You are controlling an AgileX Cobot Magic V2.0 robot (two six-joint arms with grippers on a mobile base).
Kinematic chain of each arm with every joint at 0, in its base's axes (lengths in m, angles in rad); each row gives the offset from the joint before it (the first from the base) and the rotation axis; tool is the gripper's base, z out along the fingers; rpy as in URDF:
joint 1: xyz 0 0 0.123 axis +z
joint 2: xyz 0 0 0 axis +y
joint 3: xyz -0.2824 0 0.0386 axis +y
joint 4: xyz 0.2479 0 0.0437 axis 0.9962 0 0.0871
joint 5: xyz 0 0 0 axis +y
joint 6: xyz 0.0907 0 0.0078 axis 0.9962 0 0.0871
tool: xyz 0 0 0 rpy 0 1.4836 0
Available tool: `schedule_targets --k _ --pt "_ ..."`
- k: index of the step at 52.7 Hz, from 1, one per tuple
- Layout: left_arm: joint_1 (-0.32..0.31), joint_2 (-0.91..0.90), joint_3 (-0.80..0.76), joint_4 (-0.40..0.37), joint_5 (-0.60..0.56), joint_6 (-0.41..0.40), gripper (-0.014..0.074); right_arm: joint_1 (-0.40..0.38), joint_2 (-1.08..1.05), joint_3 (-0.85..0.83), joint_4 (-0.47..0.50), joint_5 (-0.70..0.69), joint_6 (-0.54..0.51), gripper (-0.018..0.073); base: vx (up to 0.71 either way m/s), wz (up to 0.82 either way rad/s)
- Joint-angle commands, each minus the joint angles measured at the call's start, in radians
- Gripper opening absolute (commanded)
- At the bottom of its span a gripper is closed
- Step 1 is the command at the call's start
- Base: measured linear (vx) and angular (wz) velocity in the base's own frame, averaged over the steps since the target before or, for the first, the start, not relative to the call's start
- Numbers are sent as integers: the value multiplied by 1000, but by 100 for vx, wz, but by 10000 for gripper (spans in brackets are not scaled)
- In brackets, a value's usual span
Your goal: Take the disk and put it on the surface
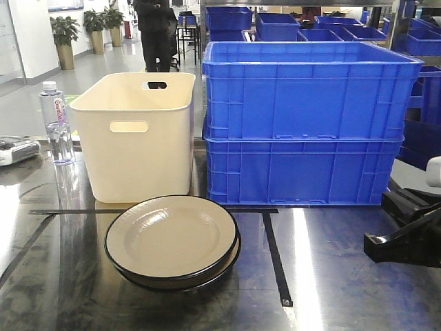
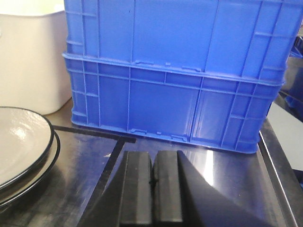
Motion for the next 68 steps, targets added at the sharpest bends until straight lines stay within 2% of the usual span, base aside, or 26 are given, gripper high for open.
schedule_targets --k 1,8,16,35,42,48,57,65,68 --pt "-7 -77 0 -45 -21 -11 -1 -3 -20 -30 -14 10 -5 -9 0 0" --pt "-7 -160 7 -45 69 -11 -1 -3 -20 -30 -14 10 -5 -9 0 0" --pt "-7 -187 7 -45 116 -11 -1 -3 -20 -30 -14 10 -5 -9 0 0" --pt "-7 -186 8 -44 126 -11 -1 -3 -20 -30 -14 10 -5 -9 0 0" --pt "-7 -196 63 -6 -7 -27 -1 -3 -20 -30 -13 10 -5 -9 0 0" --pt "-7 -259 183 44 -141 -114 -1 -3 -20 -30 -13 5 -5 -9 0 0" --pt "-7 -408 371 149 -171 -230 -1 -3 -20 -24 -13 5 -5 -9 0 0" --pt "-7 -537 543 139 -290 -234 -1 -3 -20 -24 -13 5 -5 -9 0 0" --pt "-7 -562 538 155 -232 -229 -1 -3 -20 -24 -13 5 -5 -9 0 0"
